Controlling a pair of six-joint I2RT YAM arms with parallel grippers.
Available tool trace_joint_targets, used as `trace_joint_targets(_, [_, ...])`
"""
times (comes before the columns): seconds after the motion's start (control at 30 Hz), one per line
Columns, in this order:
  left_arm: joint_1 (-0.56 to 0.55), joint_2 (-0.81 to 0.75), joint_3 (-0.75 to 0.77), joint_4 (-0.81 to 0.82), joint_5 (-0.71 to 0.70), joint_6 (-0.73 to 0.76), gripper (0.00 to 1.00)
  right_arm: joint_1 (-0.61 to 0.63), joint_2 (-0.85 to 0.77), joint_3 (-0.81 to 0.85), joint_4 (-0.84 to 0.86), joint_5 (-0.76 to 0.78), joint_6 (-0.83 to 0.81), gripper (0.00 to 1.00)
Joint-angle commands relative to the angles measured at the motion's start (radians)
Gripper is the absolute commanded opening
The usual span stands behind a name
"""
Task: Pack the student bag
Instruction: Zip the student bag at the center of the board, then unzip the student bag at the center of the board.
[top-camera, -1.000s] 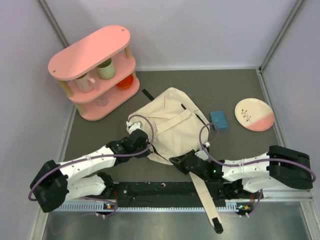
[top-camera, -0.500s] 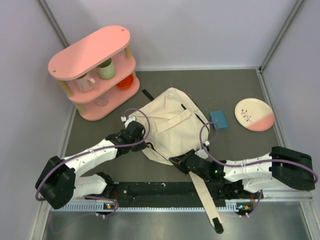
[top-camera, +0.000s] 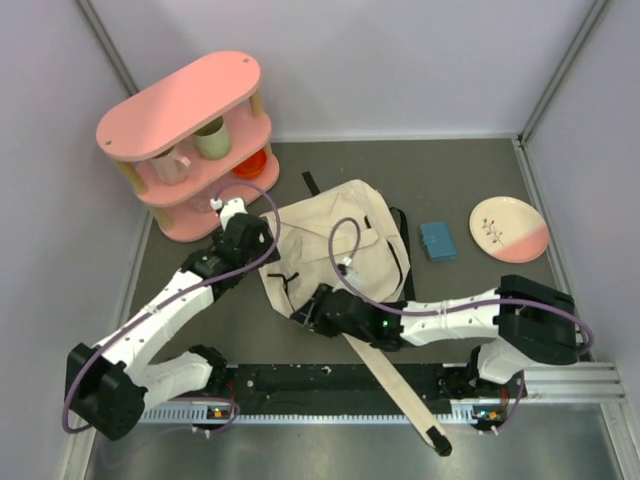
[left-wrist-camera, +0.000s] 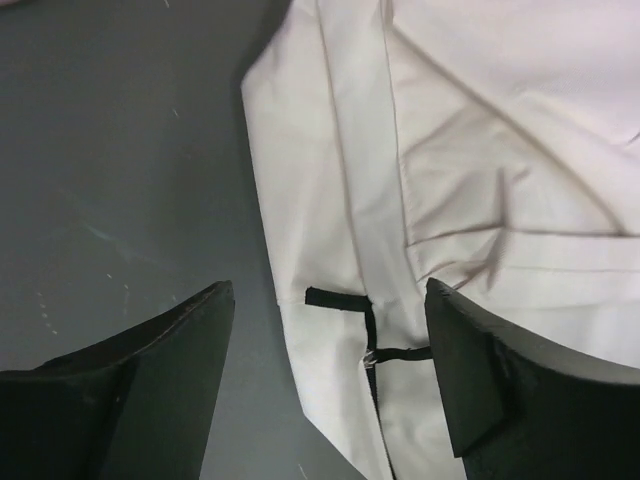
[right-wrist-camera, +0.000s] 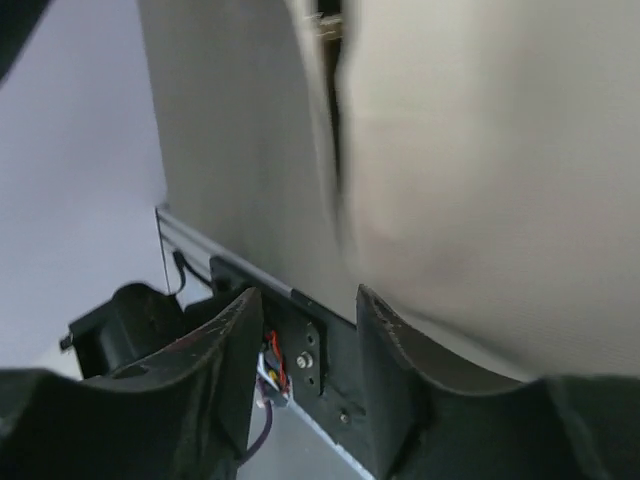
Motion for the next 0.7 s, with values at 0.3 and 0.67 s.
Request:
trace_joint_targets(0.3, [0.040, -0.100, 0.138, -0.055, 0.052, 0.142, 0.99, -0.080, -0.458, 0.078, -0.361, 0.154, -0.701, 0.89])
trace_joint_targets(0.67, [0.039, 0.070, 0.149, 0.146, 0.345, 0.122, 0.98, -0.830, -0.266, 0.078, -0.461, -0.363, -0.783, 0.88])
